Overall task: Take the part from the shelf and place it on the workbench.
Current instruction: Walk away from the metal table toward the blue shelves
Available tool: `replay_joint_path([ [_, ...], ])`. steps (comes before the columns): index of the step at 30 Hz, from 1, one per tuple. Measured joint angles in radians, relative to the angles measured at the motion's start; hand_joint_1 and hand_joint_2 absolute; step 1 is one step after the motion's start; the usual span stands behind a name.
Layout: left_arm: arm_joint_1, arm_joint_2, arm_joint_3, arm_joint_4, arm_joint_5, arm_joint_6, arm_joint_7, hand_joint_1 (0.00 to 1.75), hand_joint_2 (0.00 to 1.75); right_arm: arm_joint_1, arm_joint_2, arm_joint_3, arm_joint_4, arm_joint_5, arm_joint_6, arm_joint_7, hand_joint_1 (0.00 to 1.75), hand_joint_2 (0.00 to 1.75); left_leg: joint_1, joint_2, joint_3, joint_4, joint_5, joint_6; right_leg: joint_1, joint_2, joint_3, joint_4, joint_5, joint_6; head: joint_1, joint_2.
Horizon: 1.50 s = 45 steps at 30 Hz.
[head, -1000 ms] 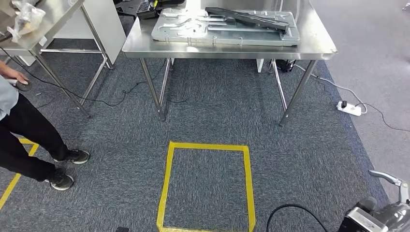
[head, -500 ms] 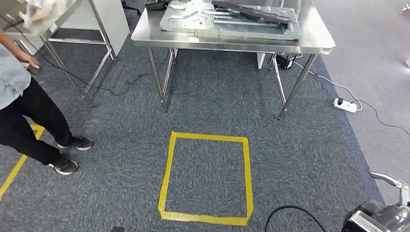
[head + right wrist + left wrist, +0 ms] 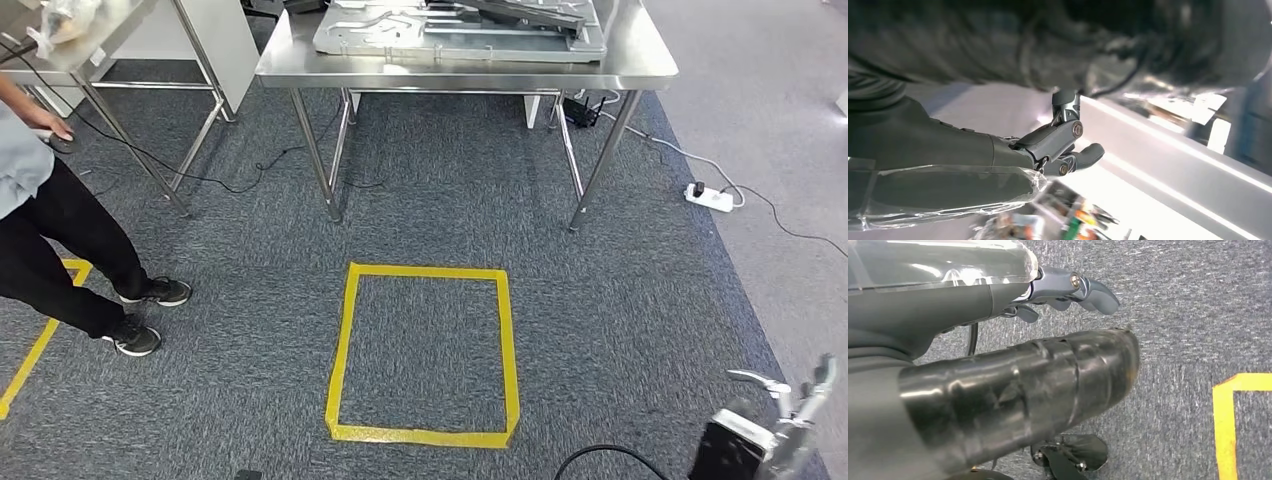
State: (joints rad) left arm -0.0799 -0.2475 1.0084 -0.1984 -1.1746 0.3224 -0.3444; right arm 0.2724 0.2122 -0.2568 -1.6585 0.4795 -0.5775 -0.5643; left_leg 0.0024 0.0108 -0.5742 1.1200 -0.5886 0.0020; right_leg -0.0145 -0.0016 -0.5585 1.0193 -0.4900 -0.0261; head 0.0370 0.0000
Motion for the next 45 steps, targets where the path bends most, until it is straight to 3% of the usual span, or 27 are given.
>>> replay_joint_path([
  [2, 0.001, 0.000, 0.005, 0.000, 0.002, 0.002, 0.002, 0.00, 0.00, -0.045, 0.010, -0.120, 0.153, 0.000, 0.043, -0.036, 0.00, 0.00, 0.002, -0.001, -0.055, 0.125, -0.057, -0.005, 0.001, 0.004, -0.011, 0.002, 0.006, -0.003, 0.000, 0.000],
  [3, 0.002, -0.001, 0.009, 0.000, 0.003, 0.002, 0.003, 0.00, 0.00, -0.068, 0.012, -0.187, 0.238, 0.005, 0.057, -0.058, 0.00, 0.00, 0.002, -0.001, -0.067, 0.157, -0.062, -0.006, 0.001, 0.007, -0.015, 0.003, 0.008, -0.002, 0.000, 0.000],
  [4, 0.003, -0.002, 0.012, 0.000, 0.005, 0.003, 0.004, 0.00, 0.00, -0.089, 0.012, -0.250, 0.318, 0.012, 0.066, -0.080, 0.00, 0.00, 0.002, -0.002, -0.061, 0.150, -0.047, -0.004, 0.001, 0.010, -0.017, 0.005, 0.009, 0.000, 0.000, 0.000],
  [7, 0.005, -0.004, 0.017, 0.000, 0.009, 0.005, 0.005, 0.00, 0.00, -0.136, 0.012, -0.399, 0.500, 0.029, 0.074, -0.121, 0.00, 0.00, 0.001, -0.029, 0.036, -0.033, 0.046, 0.010, 0.002, 0.027, -0.020, 0.007, 0.014, 0.007, 0.000, 0.000],
  [9, 0.005, -0.004, 0.019, 0.000, 0.010, 0.006, 0.005, 0.00, 0.00, -0.158, 0.013, -0.454, 0.576, 0.034, 0.074, -0.128, 0.00, 0.00, -0.001, -0.051, 0.073, -0.114, 0.066, 0.020, 0.002, 0.040, -0.027, 0.009, 0.021, 0.018, 0.000, 0.000],
  [12, 0.004, -0.007, 0.021, 0.000, 0.010, 0.007, 0.006, 0.00, 0.00, -0.178, 0.014, -0.511, 0.654, 0.048, 0.079, -0.114, 0.00, 0.00, -0.001, -0.036, 0.076, -0.132, 0.072, 0.029, 0.000, 0.058, -0.034, 0.006, 0.031, 0.038, 0.000, 0.000],
  [13, 0.003, -0.008, 0.022, 0.000, 0.010, 0.007, 0.006, 0.00, 0.00, -0.186, 0.014, -0.534, 0.685, 0.059, 0.080, -0.101, 0.00, 0.00, 0.002, -0.027, 0.077, -0.140, 0.080, 0.035, 0.001, 0.054, -0.040, 0.016, 0.022, 0.042, 0.001, 0.000],
  [15, 0.003, -0.011, 0.023, 0.000, 0.011, 0.008, 0.009, 0.00, 0.00, -0.211, 0.008, -0.592, 0.776, 0.081, 0.070, -0.070, 0.00, 0.00, 0.006, -0.008, 0.076, -0.152, 0.092, 0.046, 0.001, 0.032, -0.075, 0.094, -0.033, 0.049, 0.003, 0.000],
  [17, 0.005, -0.012, 0.026, 0.000, 0.011, 0.009, 0.011, 0.00, 0.00, -0.234, -0.003, -0.656, 0.885, 0.095, 0.052, -0.052, 0.00, 0.00, 0.004, 0.008, 0.068, -0.150, 0.095, 0.049, 0.001, 0.014, -0.130, 0.220, -0.100, 0.056, 0.004, 0.000],
  [18, 0.006, -0.012, 0.027, 0.000, 0.011, 0.009, 0.012, 0.00, 0.00, -0.240, -0.006, -0.684, 0.933, 0.097, 0.045, -0.047, 0.00, 0.00, 0.003, 0.017, 0.065, -0.147, 0.095, 0.049, 0.000, 0.011, -0.146, 0.262, -0.113, 0.058, 0.004, 0.000],
  [19, 0.006, -0.012, 0.029, 0.000, 0.011, 0.009, 0.012, 0.00, 0.00, -0.244, -0.009, -0.708, 0.972, 0.100, 0.039, -0.043, 0.00, 0.00, 0.003, 0.025, 0.062, -0.144, 0.094, 0.049, 0.000, 0.008, -0.143, 0.269, -0.108, 0.059, 0.004, 0.000],
  [20, 0.006, -0.013, 0.031, 0.000, 0.011, 0.009, 0.012, 0.00, 0.00, -0.248, -0.010, -0.727, 1.005, 0.104, 0.034, -0.034, 0.00, 0.00, 0.003, 0.034, 0.060, -0.140, 0.092, 0.048, 0.000, 0.004, -0.120, 0.235, -0.085, 0.059, 0.004, 0.000],
  [22, 0.005, -0.014, 0.033, 0.000, 0.011, 0.009, 0.012, 0.00, 0.00, -0.262, -0.013, -0.759, 1.064, 0.121, 0.017, 0.003, 0.00, 0.00, 0.001, 0.053, 0.059, -0.130, 0.086, 0.041, 0.002, -0.023, -0.041, 0.101, -0.030, 0.054, 0.004, 0.000],
  [24, 0.003, -0.014, 0.037, 0.000, 0.011, 0.010, 0.012, 0.00, 0.00, -0.278, -0.017, -0.784, 1.123, 0.149, -0.004, 0.064, 0.00, 0.00, -0.003, 0.068, 0.059, -0.121, 0.079, 0.031, 0.008, -0.042, 0.004, 0.014, -0.007, 0.042, 0.003, 0.000],
  [27, 0.000, -0.015, 0.040, 0.000, 0.012, 0.012, 0.012, 0.00, 0.00, -0.284, -0.017, -0.804, 1.200, 0.217, -0.024, 0.161, 0.00, 0.00, -0.005, 0.082, 0.060, -0.117, 0.074, 0.016, 0.009, -0.025, 0.000, 0.005, -0.003, 0.022, 0.003, 0.000],
  [29, 0.000, -0.015, 0.042, 0.000, 0.013, 0.014, 0.012, 0.00, 0.00, -0.285, -0.017, -0.806, 1.242, 0.274, -0.025, 0.211, 0.00, 0.00, -0.002, 0.057, 0.046, -0.081, 0.042, 0.005, 0.003, -0.010, -0.003, -0.001, 0.005, 0.009, 0.003, 0.000],
  [32, 0.003, -0.015, 0.044, 0.000, 0.015, 0.016, 0.012, 0.00, 0.00, -0.289, -0.015, -0.806, 1.288, 0.313, -0.020, 0.244, 0.00, 0.00, 0.003, 0.004, -0.032, 0.102, -0.061, -0.007, 0.002, 0.016, -0.012, -0.001, 0.012, -0.002, 0.002, 0.000],
  [33, 0.004, -0.015, 0.045, 0.000, 0.015, 0.016, 0.013, 0.00, 0.00, -0.290, -0.014, -0.806, 1.300, 0.316, -0.018, 0.247, 0.00, 0.00, 0.003, 0.000, -0.054, 0.154, -0.077, -0.007, 0.003, 0.026, -0.015, 0.001, 0.013, -0.003, 0.002, 0.000],
  [34, 0.005, -0.015, 0.046, 0.000, 0.015, 0.016, 0.013, 0.00, 0.00, -0.290, -0.014, -0.806, 1.310, 0.318, -0.017, 0.248, 0.00, 0.00, 0.003, -0.001, -0.061, 0.171, -0.072, -0.006, 0.004, 0.038, -0.017, 0.003, 0.014, -0.003, 0.002, 0.000],
  [35, 0.005, -0.015, 0.046, 0.000, 0.015, 0.016, 0.013, 0.00, 0.00, -0.290, -0.014, -0.806, 1.318, 0.318, -0.017, 0.248, 0.00, 0.00, 0.003, -0.004, -0.048, 0.146, -0.047, -0.003, 0.005, 0.050, -0.018, 0.004, 0.014, -0.003, 0.002, 0.000],
  [36, 0.005, -0.015, 0.047, 0.000, 0.015, 0.016, 0.013, 0.00, 0.00, -0.290, -0.014, -0.806, 1.325, 0.319, -0.017, 0.248, 0.00, 0.00, 0.003, -0.012, -0.019, 0.085, -0.010, 0.003, 0.006, 0.063, -0.017, 0.006, 0.015, -0.002, 0.002, 0.000],
  [38, 0.006, -0.014, 0.048, 0.000, 0.015, 0.016, 0.013, 0.00, 0.00, -0.293, -0.011, -0.806, 1.337, 0.319, -0.017, 0.248, 0.00, 0.00, 0.002, -0.056, 0.045, -0.055, 0.050, 0.019, 0.007, 0.087, -0.018, 0.007, 0.017, 0.003, 0.003, 0.000],
  [40, 0.005, -0.013, 0.048, 0.000, 0.015, 0.017, 0.014, 0.00, 0.00, -0.296, -0.008, -0.806, 1.346, 0.319, -0.017, 0.249, 0.00, 0.00, 0.000, -0.085, 0.070, -0.117, 0.066, 0.028, 0.003, 0.106, -0.025, 0.008, 0.023, 0.014, 0.003, 0.000],
  [42, 0.001, -0.014, 0.048, 0.000, 0.015, 0.017, 0.014, 0.00, 0.00, -0.294, -0.007, -0.806, 1.352, 0.319, -0.017, 0.249, 0.00, 0.00, 0.001, -0.068, 0.073, -0.127, 0.073, 0.032, 0.001, 0.124, -0.032, 0.006, 0.030, 0.028, 0.002, 0.000],
  [43, 0.001, -0.015, 0.049, 0.000, 0.015, 0.017, 0.014, 0.00, 0.00, -0.293, -0.008, -0.806, 1.355, 0.323, -0.017, 0.251, 0.00, 0.00, 0.004, -0.056, 0.075, -0.134, 0.079, 0.037, 0.003, 0.115, -0.036, 0.012, 0.026, 0.033, 0.002, 0.000],
  [45, 0.002, -0.016, 0.049, 0.000, 0.013, 0.018, 0.014, 0.00, 0.00, -0.294, -0.008, -0.805, 1.360, 0.337, -0.009, 0.270, 0.00, 0.00, 0.010, -0.027, 0.078, -0.150, 0.091, 0.048, 0.008, 0.069, -0.063, 0.068, -0.014, 0.040, 0.004, 0.000],
])
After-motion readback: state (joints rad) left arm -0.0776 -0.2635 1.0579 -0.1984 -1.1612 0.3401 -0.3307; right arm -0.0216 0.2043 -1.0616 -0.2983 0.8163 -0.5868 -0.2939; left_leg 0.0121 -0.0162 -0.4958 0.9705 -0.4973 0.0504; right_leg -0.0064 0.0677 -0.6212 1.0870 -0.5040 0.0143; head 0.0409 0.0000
